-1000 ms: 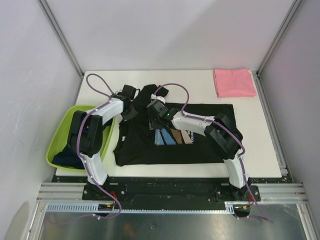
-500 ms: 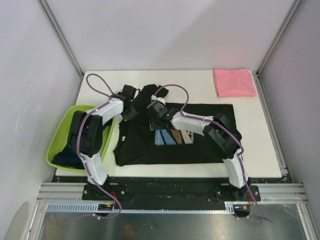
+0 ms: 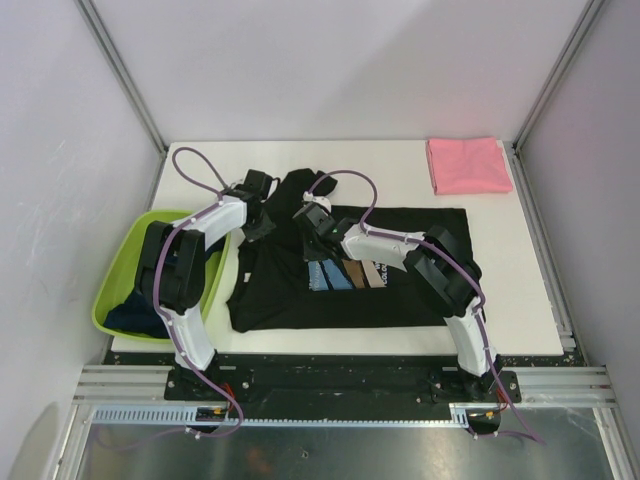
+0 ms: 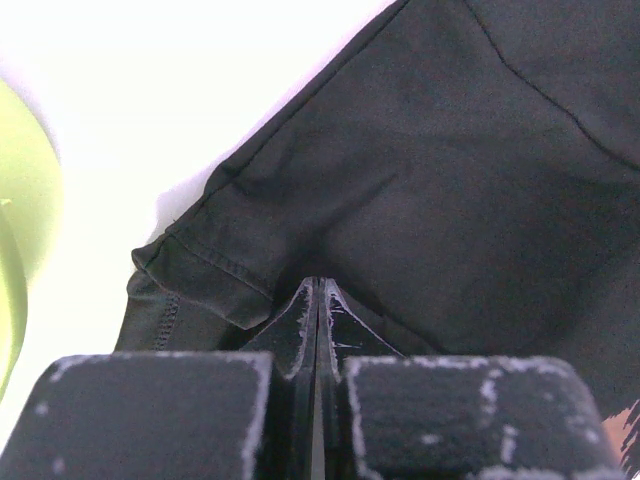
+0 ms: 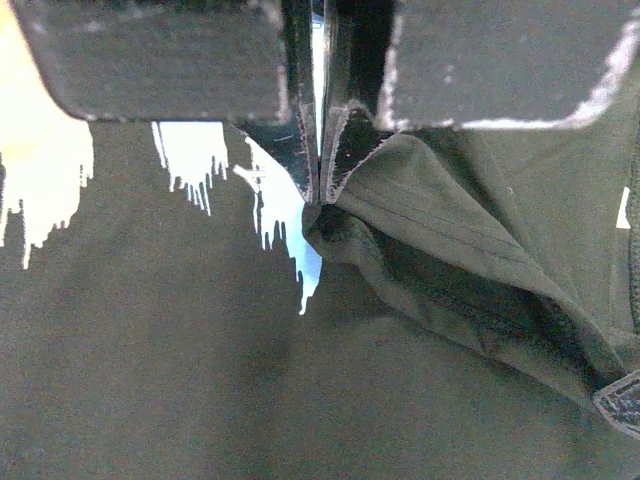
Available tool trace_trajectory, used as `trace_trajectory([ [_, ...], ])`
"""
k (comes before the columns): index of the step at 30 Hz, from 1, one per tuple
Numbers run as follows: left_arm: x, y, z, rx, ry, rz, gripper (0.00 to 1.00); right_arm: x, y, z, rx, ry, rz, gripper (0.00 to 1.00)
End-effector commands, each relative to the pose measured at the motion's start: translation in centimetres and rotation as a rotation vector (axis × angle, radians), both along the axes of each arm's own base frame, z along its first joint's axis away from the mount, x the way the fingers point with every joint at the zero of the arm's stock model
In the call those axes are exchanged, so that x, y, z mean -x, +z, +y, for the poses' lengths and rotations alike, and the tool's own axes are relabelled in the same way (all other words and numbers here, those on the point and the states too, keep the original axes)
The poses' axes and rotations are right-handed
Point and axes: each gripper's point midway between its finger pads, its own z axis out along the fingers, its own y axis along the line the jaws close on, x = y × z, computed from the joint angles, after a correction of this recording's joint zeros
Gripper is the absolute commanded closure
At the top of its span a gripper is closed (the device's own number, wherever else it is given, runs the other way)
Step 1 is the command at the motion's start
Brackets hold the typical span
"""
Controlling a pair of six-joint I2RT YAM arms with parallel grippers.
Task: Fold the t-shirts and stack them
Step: Fold the flattened tshirt in 1/3 of the way
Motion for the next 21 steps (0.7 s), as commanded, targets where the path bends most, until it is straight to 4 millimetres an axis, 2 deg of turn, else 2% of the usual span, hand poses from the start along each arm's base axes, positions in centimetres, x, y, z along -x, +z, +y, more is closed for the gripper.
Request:
trace_trajectory([
  [1,-0.8,0.7,0.6,-0.015,0.019,-0.034,1.00,-1.2,3.6,0.1,-0.026,-0.029,-0.075,1.00],
  [4,-0.8,0.8,0.7,-0.019,0.021,-0.037,1.00,-1.6,5.0,-0.4,-0.017,-0.044,-0.108,1.00],
  [11,-0.8,1.3,1.1,-0.040,0.029,-0.054,1.00,-2.2,6.5,-1.9,0.031,-0.088,-0.141,1.00],
  [19,-1.0,1.5,1.3,-0.052,0.021,-0.061,1.00,-2.5,5.7,-2.3,0.052,-0.103,-0.124,1.00],
  [21,-1.2,1.6,1.2,-0.053,0.012,-0.064,0.96,-2.6,5.3,-2.5,0.056,-0.108,-0.113,0.99],
])
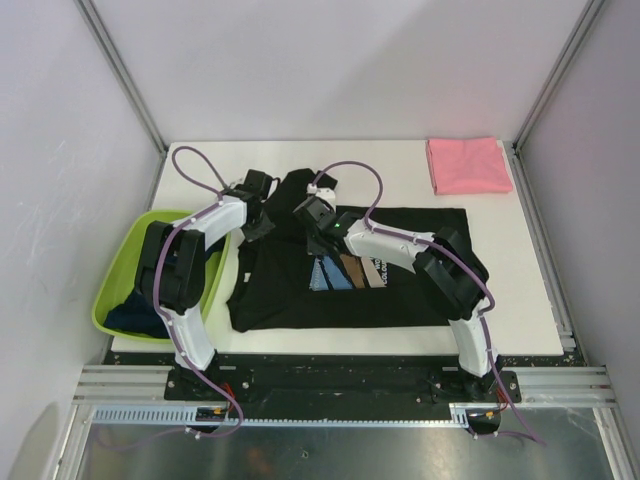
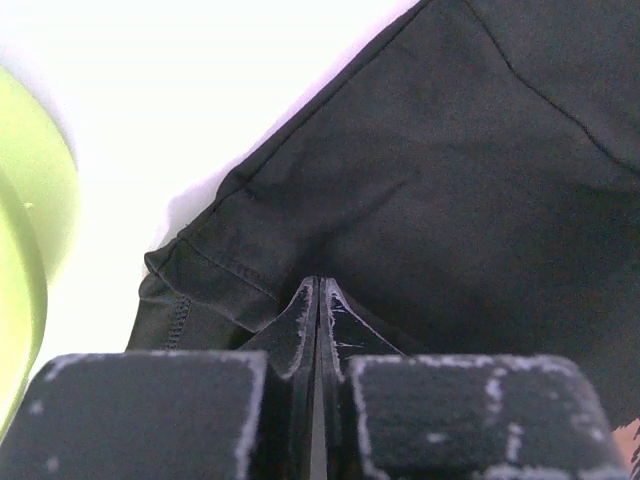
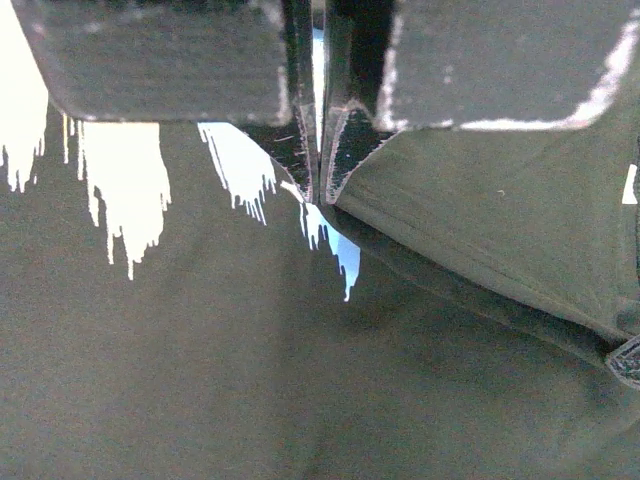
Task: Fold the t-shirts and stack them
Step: Fold the flattened tshirt in 1/3 of the way
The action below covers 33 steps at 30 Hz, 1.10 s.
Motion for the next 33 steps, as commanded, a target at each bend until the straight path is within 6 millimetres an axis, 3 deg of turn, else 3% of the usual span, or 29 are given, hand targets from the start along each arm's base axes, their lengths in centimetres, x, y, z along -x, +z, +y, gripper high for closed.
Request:
trace_trajectory([
  [1,-1.2,1.6,0.7,-0.029,-0.002,-0.059,0.93,-1.3,2.5,-0.4,-0.011,-0.034,-0.045,0.94],
  [6,-2.3,4.0,-0.4,0.010,-0.080,-0.131,0.50,-2.4,3.6,-1.8,-0.018,-0.050,-0.058,0.52],
  [10,-4.7,7.6,-2.4,0.064,-0.206,-0.233,0.35,-4.5,6.1,-4.2,-0.064,-0.085,-0.081,0.45],
  [14,-7.7,9.7,-4.4,0.097,-0.306,-0.297,0.34,-6.6,7.7,-7.7,-0.105,-0.141,-0.093,0.45],
  [21,-15.1,10.4,-6.5,0.062,-0.401,-0.382,0.35,-8.5,8.4,-13.6,-0.173,-0.237,-0.086,0.46],
  [27,-21.3,9.5,-8.2,0.070,-0.445,-0.449,0.37,-8.8,8.4,-16.7,-0.155,-0.266,-0.095,0.46],
  [33,-25.7,7.2,-8.5,0.120,-0.449,-0.490,0.41,-8.8,8.1,-19.5,-0.175,-0.299,-0.088,0.46],
])
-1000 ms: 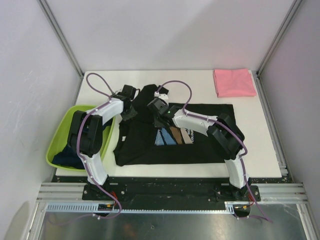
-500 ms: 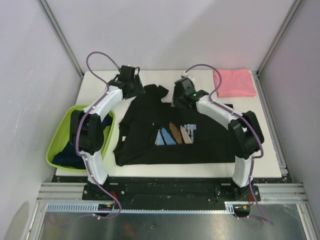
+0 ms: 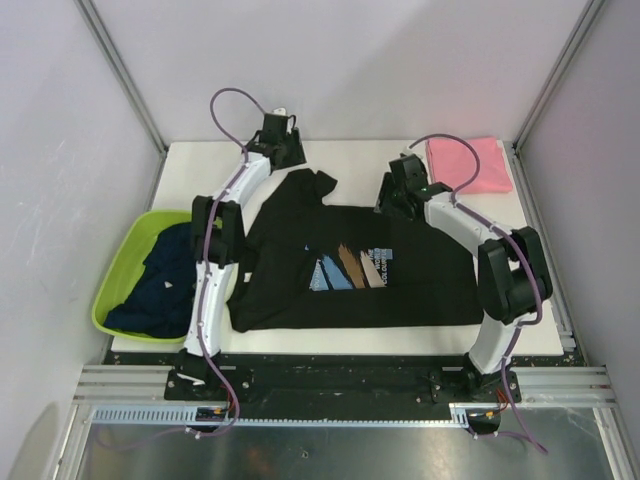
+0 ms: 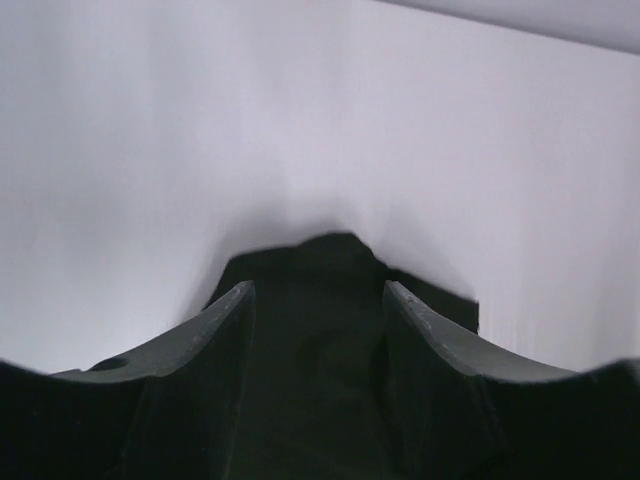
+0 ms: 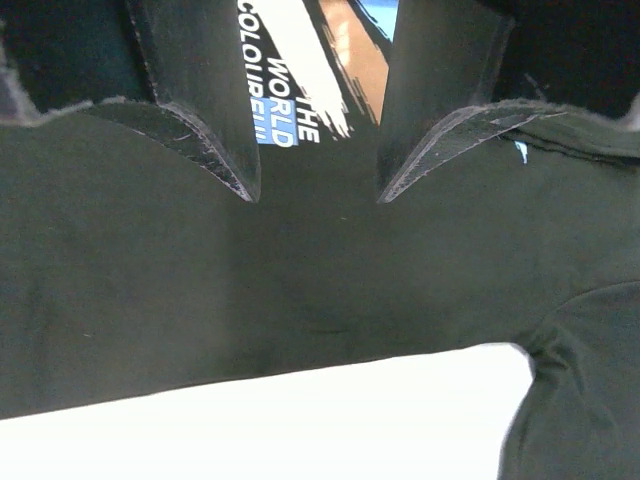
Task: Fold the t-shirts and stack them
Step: Fold the flattened tshirt in 1/3 of the way, then grap the side of the flattened tshirt furthest away from the robot with both arms
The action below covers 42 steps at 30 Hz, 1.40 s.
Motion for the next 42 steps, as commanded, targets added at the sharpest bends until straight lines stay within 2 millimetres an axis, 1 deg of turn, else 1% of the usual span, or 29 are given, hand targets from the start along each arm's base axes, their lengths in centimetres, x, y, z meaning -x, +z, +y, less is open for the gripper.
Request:
trace_trajectory([
  [1,-3.4,0.9,0.5,0.035,-0.033,-0.078,0.42,-0.6,3.1,-1.8,-0.042,-0.009,-0.081,0.47],
  [5,-4.4,-0.7,0.5,0.069,-0.035,-0.079,0.44,-0.5,3.2,-2.8,-0.043,-0.014,-0.083,0.47],
  [11,-4.1,-3.3,-0.4,0.129,-0.069,-0.030,0.46,-0.6,3.1,-3.6,-0.052,-0.023,-0.081,0.46],
  [17,-3.6,-4.0,-0.9,0.154,-0.101,-0.010,0.48,-1.0,2.4,-4.3,-0.059,-0.036,-0.064,0.47],
  [22,-2.9,-4.7,-1.2,0.170,-0.113,0.019,0.52,-1.3,2.2,-5.6,-0.064,-0.062,-0.057,0.47],
  [24,-2.7,-4.8,-1.0,0.168,-0.109,0.026,0.52,-1.4,2.3,-6.1,-0.065,-0.072,-0.058,0.47],
  [28,-2.4,-5.0,-1.0,0.166,-0.110,0.035,0.56,-1.5,2.4,-6.9,-0.066,-0.086,-0.057,0.47],
  [32,-2.2,-5.1,-1.0,0.166,-0.116,0.039,0.64,-1.5,2.3,-7.6,-0.061,-0.097,-0.054,0.47],
  [38,-2.3,-5.1,-0.8,0.161,-0.103,0.038,0.84,-1.8,1.9,-9.1,-0.059,-0.132,-0.043,0.47],
  [42,-2.9,-4.3,-0.3,0.147,-0.069,0.014,0.96,-2.5,1.8,-10.8,-0.057,-0.183,-0.055,0.47],
])
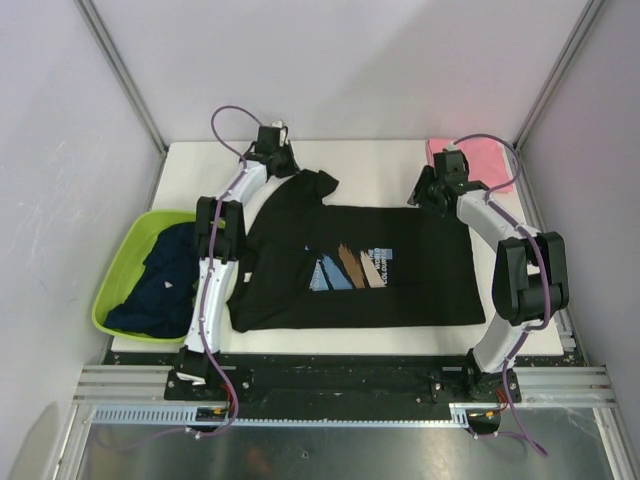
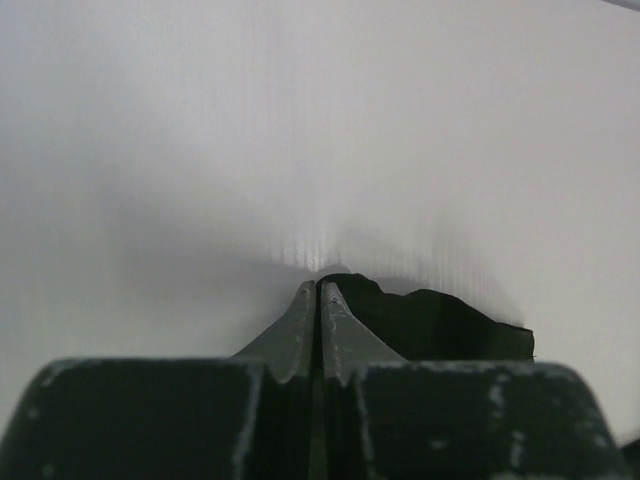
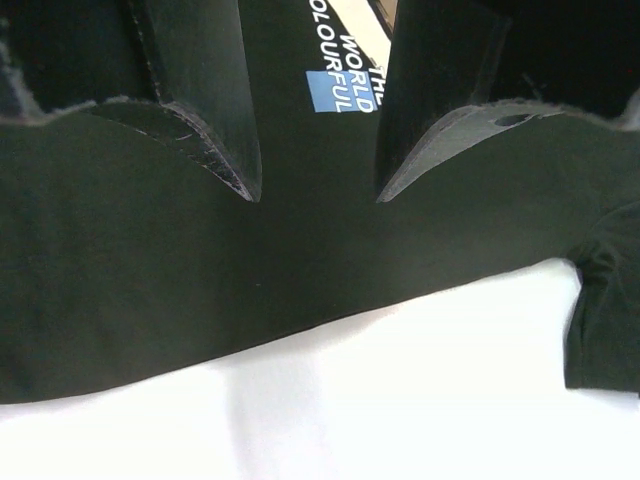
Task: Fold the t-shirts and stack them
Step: Grap the side of the flattened tshirt furthest away from the robot with both arms
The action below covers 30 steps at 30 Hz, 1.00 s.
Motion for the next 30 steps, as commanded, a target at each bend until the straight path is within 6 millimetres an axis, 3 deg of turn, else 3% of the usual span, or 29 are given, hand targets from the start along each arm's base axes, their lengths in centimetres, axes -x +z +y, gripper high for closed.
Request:
trace_trajectory([
  [1,-0.7,2.9,0.6,-0.007,0.034,-0.050,0.98,-1.2,1.4,-2.2,0.002,-0.054,-0.059,0.47],
  [9,-2.4,7.1,1.4,0.008,0.092,-0.156,1.00,-3.0,-0.7,-7.0,0.018,-0.166,-0.054,0.48],
  [13,-2.8,8.3,1.9,0.034,0.118,-0.179,1.00,-3.3,-2.3,-9.6,0.026,-0.223,-0.027,0.50],
  [21,-3.0,8.1,1.2,0.081,0.102,-0.178,1.00,-3.9,-6.1,-14.1,0.024,-0.289,0.026,0.59],
  [30,-2.9,7.3,1.1,0.100,0.100,-0.162,1.00,-4.9,-7.4,-16.0,0.031,-0.311,0.041,0.66],
])
